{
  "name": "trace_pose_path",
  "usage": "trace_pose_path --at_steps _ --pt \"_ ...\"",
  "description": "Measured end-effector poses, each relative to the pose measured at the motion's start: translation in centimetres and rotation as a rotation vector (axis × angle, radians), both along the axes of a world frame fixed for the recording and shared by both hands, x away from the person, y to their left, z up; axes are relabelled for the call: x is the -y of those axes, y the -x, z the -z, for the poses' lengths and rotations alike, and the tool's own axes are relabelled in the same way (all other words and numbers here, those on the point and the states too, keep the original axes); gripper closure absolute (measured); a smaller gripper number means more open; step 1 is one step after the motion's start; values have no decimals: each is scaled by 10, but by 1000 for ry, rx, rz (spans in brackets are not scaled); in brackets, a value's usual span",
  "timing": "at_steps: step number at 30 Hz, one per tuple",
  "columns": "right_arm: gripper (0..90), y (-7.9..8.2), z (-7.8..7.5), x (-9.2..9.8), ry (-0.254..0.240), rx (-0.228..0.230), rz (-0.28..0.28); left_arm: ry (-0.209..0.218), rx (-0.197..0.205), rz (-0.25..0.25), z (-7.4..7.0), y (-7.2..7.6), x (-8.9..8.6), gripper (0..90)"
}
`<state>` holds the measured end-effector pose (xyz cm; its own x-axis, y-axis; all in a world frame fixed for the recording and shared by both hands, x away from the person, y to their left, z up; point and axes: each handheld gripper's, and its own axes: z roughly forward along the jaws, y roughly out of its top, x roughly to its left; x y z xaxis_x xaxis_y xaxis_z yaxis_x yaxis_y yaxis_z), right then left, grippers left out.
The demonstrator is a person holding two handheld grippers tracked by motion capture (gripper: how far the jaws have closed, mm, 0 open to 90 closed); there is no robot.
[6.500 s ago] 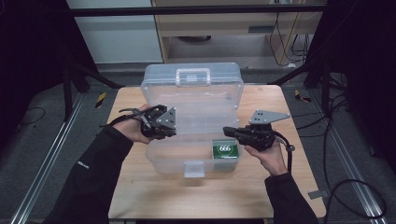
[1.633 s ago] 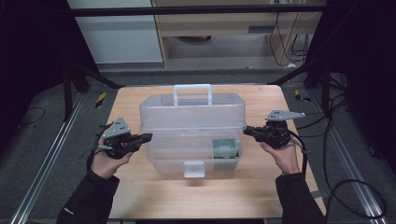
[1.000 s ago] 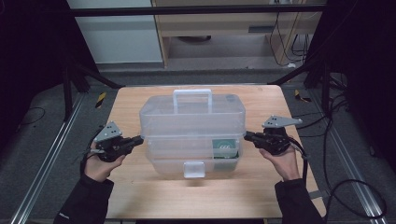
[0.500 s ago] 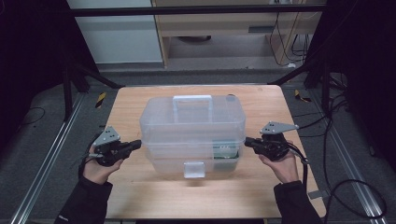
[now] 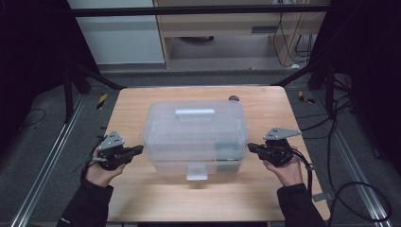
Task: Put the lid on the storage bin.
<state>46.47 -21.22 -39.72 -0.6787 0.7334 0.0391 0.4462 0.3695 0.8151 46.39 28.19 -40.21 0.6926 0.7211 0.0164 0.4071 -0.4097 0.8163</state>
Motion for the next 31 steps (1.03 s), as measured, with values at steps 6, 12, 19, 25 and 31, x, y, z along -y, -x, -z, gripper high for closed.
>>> trace_pose_path --at_steps 6,12,19,25,31 --pt "884 -1 4 4 39 1 39 -19 -1 -49 3 -2 -6 880" --pt "727 -10 23 19 57 7 153 -43 -5 -137 16 -10 -15 813" --pt "472 -20 46 38 72 -9 277 -36 -25 -221 40 -20 -26 640" --pt "309 -24 55 50 58 -16 330 -43 -35 -277 52 -26 -30 442" --pt "235 -29 64 57 92 -26 356 -72 -46 -293 65 -33 -37 320"
